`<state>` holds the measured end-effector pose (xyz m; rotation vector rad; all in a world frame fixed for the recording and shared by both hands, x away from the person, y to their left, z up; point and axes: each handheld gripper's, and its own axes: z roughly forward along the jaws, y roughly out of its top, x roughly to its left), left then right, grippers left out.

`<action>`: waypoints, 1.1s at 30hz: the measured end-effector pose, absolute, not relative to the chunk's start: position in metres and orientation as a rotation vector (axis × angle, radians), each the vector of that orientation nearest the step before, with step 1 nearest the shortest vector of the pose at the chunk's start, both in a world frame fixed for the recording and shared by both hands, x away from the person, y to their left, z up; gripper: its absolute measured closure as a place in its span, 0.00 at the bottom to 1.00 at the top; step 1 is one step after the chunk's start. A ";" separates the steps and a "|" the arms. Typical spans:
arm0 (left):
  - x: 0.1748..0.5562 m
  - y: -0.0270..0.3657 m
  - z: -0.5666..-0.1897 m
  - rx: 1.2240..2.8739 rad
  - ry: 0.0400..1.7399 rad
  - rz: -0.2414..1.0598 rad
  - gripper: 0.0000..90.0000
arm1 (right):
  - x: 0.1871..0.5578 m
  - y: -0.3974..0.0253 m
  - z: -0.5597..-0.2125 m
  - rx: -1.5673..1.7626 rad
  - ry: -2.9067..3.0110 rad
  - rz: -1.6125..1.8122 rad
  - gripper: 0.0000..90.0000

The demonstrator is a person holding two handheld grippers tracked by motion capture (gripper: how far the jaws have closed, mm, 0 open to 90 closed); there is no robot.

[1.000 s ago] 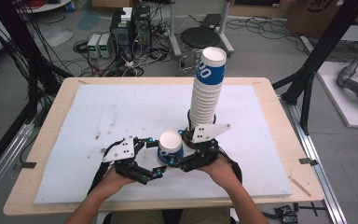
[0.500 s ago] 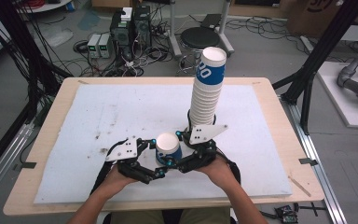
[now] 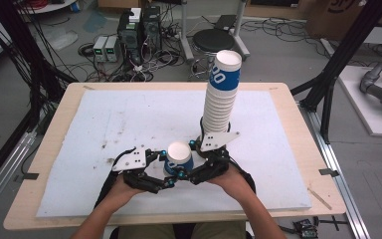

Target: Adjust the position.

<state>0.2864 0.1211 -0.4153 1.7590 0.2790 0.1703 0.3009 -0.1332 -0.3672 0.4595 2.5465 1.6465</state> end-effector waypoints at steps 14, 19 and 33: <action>0.292 0.131 -0.411 1.843 0.352 0.175 0.33 | 0.301 -0.167 -0.355 0.453 2.458 1.714 0.19; 0.293 0.132 -0.405 1.912 0.352 0.173 0.33 | 0.302 -0.175 -0.356 0.458 2.504 1.662 0.19; 0.302 0.121 -0.369 2.207 0.223 0.160 0.33 | 0.305 -0.181 -0.345 0.381 2.594 1.461 0.19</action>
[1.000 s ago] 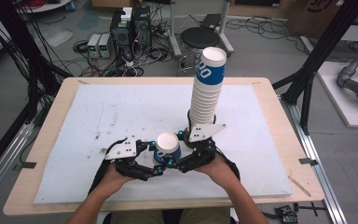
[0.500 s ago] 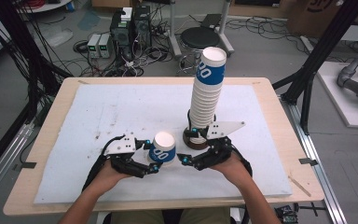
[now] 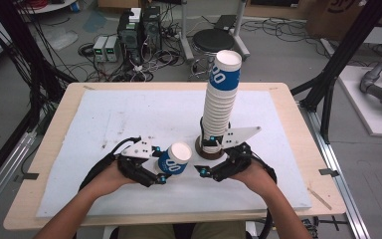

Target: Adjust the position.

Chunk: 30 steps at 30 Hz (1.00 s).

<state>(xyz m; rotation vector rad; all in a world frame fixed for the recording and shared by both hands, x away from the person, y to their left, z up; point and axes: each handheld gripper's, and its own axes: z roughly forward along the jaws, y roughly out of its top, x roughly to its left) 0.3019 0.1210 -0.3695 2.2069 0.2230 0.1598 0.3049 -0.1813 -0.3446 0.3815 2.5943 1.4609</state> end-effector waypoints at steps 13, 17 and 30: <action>0.304 0.103 -0.350 2.387 0.086 0.162 0.33 | 0.307 -0.165 -0.331 0.249 2.677 1.384 0.19; 0.303 0.098 -0.348 2.408 0.066 0.158 0.33 | 0.308 -0.156 -0.329 0.204 2.702 1.356 0.19; 0.302 0.089 -0.354 2.449 0.028 0.110 0.33 | 0.313 -0.129 -0.337 0.082 2.863 1.190 0.29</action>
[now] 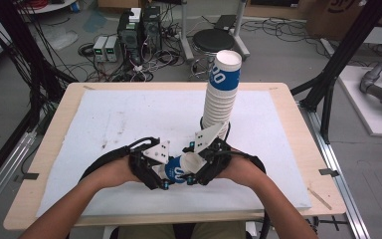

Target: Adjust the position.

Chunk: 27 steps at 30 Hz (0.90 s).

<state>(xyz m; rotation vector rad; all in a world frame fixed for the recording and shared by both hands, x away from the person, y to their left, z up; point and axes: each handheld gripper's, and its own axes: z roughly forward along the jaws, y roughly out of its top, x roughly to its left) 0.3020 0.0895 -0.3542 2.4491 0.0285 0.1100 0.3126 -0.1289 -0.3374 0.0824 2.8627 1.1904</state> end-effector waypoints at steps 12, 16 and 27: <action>0.302 0.096 -0.355 2.325 0.070 0.099 0.27 | 0.313 -0.131 -0.341 0.063 2.900 1.152 0.34; 0.302 0.104 -0.359 2.245 0.100 0.109 0.21 | 0.313 -0.134 -0.340 0.073 2.882 1.181 0.34; 0.299 0.130 -0.371 1.962 0.228 0.112 0.20 | 0.317 -0.155 -0.344 0.158 2.825 1.287 0.34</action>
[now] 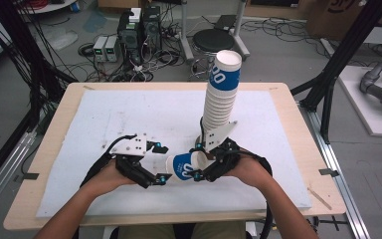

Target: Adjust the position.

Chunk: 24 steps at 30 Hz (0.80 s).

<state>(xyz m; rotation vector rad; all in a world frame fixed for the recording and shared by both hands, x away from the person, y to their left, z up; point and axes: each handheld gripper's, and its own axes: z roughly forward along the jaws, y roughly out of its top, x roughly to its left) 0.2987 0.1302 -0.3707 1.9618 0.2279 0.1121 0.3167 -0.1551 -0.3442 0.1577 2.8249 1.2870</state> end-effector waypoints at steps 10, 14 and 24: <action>0.296 0.132 -0.388 1.842 0.262 0.098 0.19 | 0.314 -0.173 -0.354 0.231 2.722 1.468 0.34; 0.298 0.132 -0.390 1.813 0.258 0.093 0.19 | 0.310 -0.178 -0.359 0.245 2.691 1.551 0.34; 0.300 0.127 -0.394 1.755 0.246 0.068 0.18 | 0.307 -0.183 -0.370 0.290 2.644 1.706 0.34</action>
